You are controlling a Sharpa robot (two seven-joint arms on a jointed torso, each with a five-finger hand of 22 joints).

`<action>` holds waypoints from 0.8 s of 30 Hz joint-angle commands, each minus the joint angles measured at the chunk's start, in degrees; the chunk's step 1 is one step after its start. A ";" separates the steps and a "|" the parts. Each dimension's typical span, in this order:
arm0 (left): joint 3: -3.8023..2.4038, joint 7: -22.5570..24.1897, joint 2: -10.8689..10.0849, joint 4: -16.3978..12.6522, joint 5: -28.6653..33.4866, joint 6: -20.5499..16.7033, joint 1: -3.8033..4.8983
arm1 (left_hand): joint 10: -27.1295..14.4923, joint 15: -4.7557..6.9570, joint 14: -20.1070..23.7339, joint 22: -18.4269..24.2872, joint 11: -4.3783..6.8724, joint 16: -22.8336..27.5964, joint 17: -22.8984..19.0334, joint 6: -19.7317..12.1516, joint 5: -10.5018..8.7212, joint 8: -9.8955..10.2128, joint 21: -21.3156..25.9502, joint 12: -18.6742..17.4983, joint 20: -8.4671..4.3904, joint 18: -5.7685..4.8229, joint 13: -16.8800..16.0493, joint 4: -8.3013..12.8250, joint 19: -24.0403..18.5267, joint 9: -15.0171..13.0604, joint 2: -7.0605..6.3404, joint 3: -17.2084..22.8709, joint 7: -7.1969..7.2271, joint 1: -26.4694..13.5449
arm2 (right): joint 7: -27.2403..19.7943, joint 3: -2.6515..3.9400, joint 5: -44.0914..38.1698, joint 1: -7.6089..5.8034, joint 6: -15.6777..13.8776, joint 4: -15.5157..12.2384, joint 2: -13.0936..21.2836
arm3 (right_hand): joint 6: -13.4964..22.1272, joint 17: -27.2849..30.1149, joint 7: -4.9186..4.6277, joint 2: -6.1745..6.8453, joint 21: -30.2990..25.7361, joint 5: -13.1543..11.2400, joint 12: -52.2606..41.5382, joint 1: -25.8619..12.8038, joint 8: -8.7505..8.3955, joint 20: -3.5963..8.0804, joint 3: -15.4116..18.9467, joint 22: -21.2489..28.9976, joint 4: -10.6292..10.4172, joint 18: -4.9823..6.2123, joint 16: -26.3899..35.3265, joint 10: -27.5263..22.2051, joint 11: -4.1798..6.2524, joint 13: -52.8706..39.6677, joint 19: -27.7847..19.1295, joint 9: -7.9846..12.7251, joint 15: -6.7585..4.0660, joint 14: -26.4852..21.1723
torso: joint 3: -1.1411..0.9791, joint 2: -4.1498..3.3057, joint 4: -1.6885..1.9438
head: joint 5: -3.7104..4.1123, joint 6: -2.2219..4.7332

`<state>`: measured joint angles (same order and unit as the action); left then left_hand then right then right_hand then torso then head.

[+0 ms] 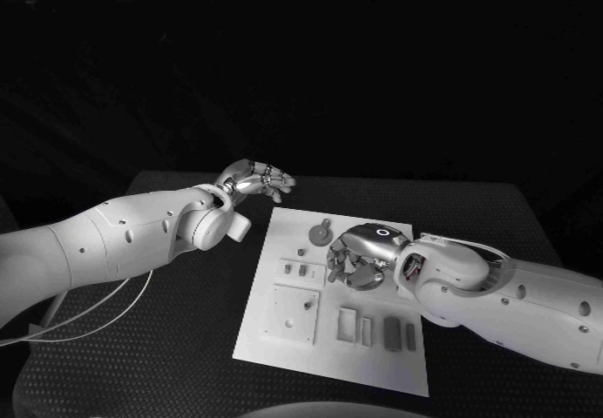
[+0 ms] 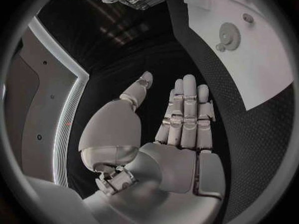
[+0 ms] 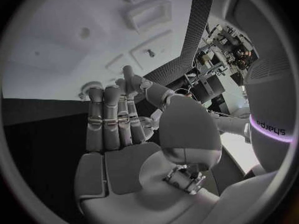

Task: Assemble the parts on the task board

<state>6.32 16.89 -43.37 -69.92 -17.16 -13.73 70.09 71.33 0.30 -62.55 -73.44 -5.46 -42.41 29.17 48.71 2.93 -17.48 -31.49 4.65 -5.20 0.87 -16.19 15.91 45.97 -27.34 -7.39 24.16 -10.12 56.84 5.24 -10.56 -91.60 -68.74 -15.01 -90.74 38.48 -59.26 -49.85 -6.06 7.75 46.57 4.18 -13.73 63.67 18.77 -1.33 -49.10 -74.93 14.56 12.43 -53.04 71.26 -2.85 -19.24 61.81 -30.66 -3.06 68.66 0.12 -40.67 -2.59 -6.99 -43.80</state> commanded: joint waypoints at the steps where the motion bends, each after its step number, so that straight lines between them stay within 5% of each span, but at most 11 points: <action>1: -0.04 0.28 0.29 -0.10 -0.02 0.35 0.05 | -0.43 -0.22 -0.31 -0.10 0.00 0.19 0.11 -0.32 -0.09 -0.19 0.29 -0.17 -0.47 -0.46 -0.01 -0.35 0.34 0.07 0.41 -0.16 0.12 0.16 | 1.62 0.02 -1.53 0.05 0.89 0.24 -2.10 | -0.38 -0.09 -0.10 -0.15 0.17 0.23 -0.29 -0.50 0.19 -0.04 -0.17 -1.19 0.12 2.57 -0.34 0.30 -0.02 -0.07 0.26 -0.90 -0.25 0.01 | 0.00 -0.01 0.00 | -0.23 -0.18; 12: -0.06 0.38 1.01 -0.14 0.00 0.56 0.06 | -0.42 -0.22 -0.31 -0.13 0.00 0.23 0.16 -0.28 -0.09 -0.23 0.32 -0.15 -0.46 -0.47 -0.02 -0.39 0.36 0.07 0.40 -0.19 0.14 0.10 | 3.08 -0.33 -4.86 2.53 2.85 0.83 -9.03 | -0.28 -0.18 -0.14 -0.68 0.35 0.99 -0.15 -1.00 0.05 0.01 0.06 -1.19 0.85 2.57 -0.33 0.23 -0.06 -0.16 0.18 -1.02 -0.23 0.02 | 0.11 -0.05 0.13 | -0.59 -0.18; 24: -0.07 0.37 1.59 -0.05 0.09 0.75 0.06 | -0.43 -0.23 -0.29 -0.17 0.00 0.28 0.21 -0.30 -0.09 -0.23 0.36 -0.14 -0.46 -0.47 -0.02 -0.43 0.35 0.08 0.44 -0.19 0.14 0.05 | 2.81 -1.34 -6.57 4.71 3.27 2.15 -12.74 | -0.29 -0.23 -0.14 -0.83 0.46 1.31 -0.10 -1.21 0.02 0.02 0.18 -1.18 1.19 2.57 -0.34 0.24 -0.06 -0.22 0.16 -1.08 -0.23 0.04 | -0.02 -0.09 0.09 | -1.27 -0.56</action>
<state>6.30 16.83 -41.96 -69.89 -17.21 -13.71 70.10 71.33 0.30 -62.55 -73.54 -5.46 -42.41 29.32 48.71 2.93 -17.48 -31.49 4.65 -5.20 0.86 -16.19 15.77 45.97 -27.35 -7.39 24.02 -10.12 56.84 7.84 -11.83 -96.32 -64.22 -12.91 -88.73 25.94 -59.19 -50.02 -6.19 7.54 46.81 5.33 -13.73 62.41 18.78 -1.35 -48.94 -74.90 15.35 12.44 -53.14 71.25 -2.85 -19.39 61.80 -30.66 -2.95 68.76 0.14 -40.74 -2.41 -8.10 -44.27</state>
